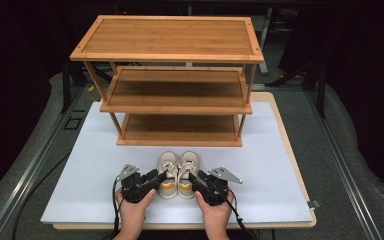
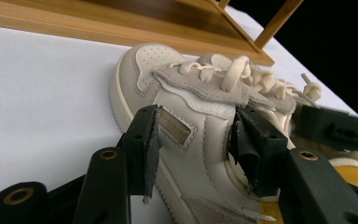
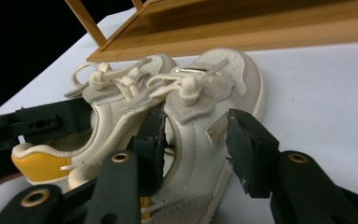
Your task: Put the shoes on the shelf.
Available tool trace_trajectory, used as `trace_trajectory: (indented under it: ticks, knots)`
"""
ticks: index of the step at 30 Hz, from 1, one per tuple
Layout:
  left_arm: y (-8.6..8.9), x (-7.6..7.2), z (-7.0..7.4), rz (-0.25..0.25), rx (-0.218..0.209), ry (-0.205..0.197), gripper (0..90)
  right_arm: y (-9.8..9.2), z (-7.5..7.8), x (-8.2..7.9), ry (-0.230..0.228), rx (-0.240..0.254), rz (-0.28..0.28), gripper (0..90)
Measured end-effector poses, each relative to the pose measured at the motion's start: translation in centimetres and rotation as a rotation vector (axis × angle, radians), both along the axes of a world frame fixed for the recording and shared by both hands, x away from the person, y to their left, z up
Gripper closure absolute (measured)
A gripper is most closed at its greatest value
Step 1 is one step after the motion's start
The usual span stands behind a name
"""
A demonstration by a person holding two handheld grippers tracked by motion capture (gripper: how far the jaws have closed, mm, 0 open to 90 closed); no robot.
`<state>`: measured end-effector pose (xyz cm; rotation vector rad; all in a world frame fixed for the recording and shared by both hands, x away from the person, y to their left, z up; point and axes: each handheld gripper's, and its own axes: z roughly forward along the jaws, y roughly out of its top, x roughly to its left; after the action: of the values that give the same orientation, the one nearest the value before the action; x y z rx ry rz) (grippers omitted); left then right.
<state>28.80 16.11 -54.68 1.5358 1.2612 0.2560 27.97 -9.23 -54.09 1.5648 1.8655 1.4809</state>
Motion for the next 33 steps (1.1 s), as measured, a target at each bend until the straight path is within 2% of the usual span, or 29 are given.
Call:
trace_trajectory:
  ticks: [4,7,9,12,14,16,18,20,22,24,26,28,30,31,33]
  knots:
    - [-0.15,-0.04,-0.29,0.018,-0.026,-0.009,48.8,0.05,-0.40,0.22,0.016,0.052,-0.019,53.9]
    - [-0.08,-0.02,-0.45,0.019,-0.042,-0.013,48.1,0.18,-0.51,0.37,0.036,0.046,-0.029,51.9]
    - [-0.05,0.01,-0.53,0.021,-0.050,-0.012,48.2,0.28,-0.64,0.52,0.023,0.061,-0.032,51.8]
    - [0.08,0.08,-0.66,0.021,-0.064,-0.006,49.8,0.20,-0.65,0.49,0.034,0.058,-0.035,52.0]
    - [0.13,0.10,-0.65,0.016,-0.061,-0.006,50.5,0.16,-0.73,0.56,0.030,0.075,-0.034,52.2]
    - [0.11,0.11,-0.65,0.013,-0.055,-0.011,50.8,0.15,-0.72,0.50,0.047,0.089,-0.048,51.5]
    - [0.13,0.13,-0.64,0.010,-0.053,-0.009,51.1,0.15,-0.78,0.59,0.048,0.126,-0.054,50.8]
    - [0.15,0.14,-0.61,0.009,-0.052,-0.005,51.0,0.23,-0.80,0.60,0.038,0.113,-0.051,51.6]
    - [0.14,0.11,-0.64,0.011,-0.049,-0.011,51.0,0.22,-0.79,0.46,0.039,0.078,-0.053,51.2]
    - [0.06,0.03,-0.66,0.018,-0.044,-0.018,50.9,0.32,-0.93,0.44,0.023,0.090,-0.057,51.2]
    - [0.03,0.01,-0.66,0.021,-0.045,-0.017,50.9,0.27,-0.87,0.37,0.034,0.078,-0.057,51.6]
    - [-0.01,-0.02,-0.66,0.026,-0.050,-0.013,51.0,0.31,-0.96,0.35,0.024,0.087,-0.059,51.9]
    - [-0.02,-0.05,-0.62,0.029,-0.051,-0.004,51.2,0.26,-0.98,0.33,0.026,0.092,-0.056,51.9]
    - [0.00,-0.08,-0.47,0.032,-0.051,0.018,51.2,0.26,-0.97,0.32,0.025,0.092,-0.056,51.9]
    - [-0.08,-0.07,-0.35,0.039,-0.053,0.035,50.9,0.33,-0.93,0.31,0.027,0.082,-0.067,51.8]
